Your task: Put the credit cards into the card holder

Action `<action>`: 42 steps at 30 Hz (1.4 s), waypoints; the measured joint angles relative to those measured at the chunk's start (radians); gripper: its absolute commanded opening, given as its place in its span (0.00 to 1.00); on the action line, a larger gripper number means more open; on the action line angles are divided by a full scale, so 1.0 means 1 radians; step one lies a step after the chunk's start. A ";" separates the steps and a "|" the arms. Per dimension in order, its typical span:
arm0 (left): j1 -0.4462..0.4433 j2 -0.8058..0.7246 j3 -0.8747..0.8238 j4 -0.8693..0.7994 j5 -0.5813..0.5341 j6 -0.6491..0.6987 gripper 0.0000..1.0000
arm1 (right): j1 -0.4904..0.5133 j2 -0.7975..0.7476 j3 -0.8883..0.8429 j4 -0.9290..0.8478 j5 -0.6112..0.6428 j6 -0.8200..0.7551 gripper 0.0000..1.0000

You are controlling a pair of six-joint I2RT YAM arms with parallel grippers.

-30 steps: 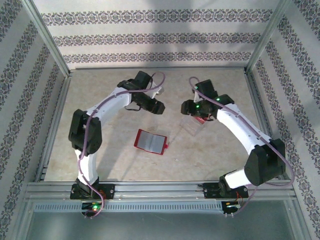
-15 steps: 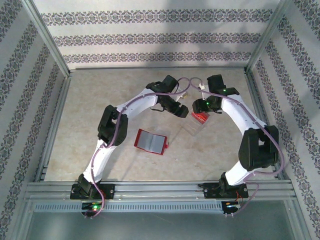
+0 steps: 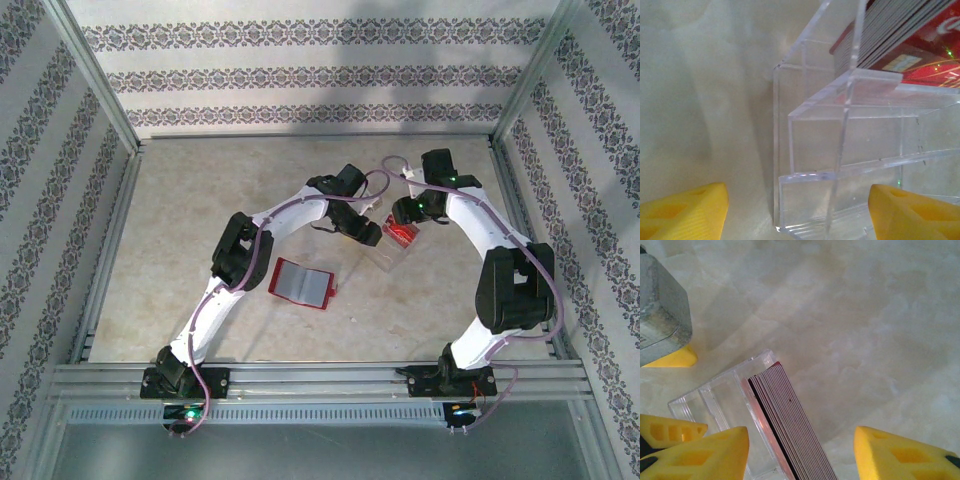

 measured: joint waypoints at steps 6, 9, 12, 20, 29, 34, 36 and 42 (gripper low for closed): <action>0.000 0.004 -0.003 0.001 0.000 0.000 0.71 | 0.000 0.021 -0.032 0.018 0.000 -0.004 0.57; 0.000 0.004 -0.004 0.001 0.000 0.000 0.71 | 0.000 0.033 -0.037 0.019 0.000 -0.004 0.57; -0.001 0.004 -0.006 0.002 0.000 0.001 0.71 | 0.000 0.045 -0.037 0.023 0.005 -0.009 0.56; -0.001 0.003 -0.012 0.008 0.001 0.000 0.70 | 0.000 0.058 -0.037 0.028 0.026 -0.019 0.54; -0.001 0.003 -0.015 0.016 0.008 0.001 0.69 | 0.001 0.053 -0.039 0.027 0.029 -0.026 0.50; -0.001 0.003 -0.016 0.017 0.008 0.001 0.69 | 0.001 0.037 -0.044 0.026 0.036 -0.026 0.47; -0.001 0.003 -0.016 0.018 0.009 0.001 0.69 | 0.001 0.032 -0.045 0.026 0.038 -0.027 0.46; -0.003 0.003 -0.017 0.019 0.008 0.001 0.68 | 0.001 0.029 -0.045 0.024 0.037 -0.032 0.42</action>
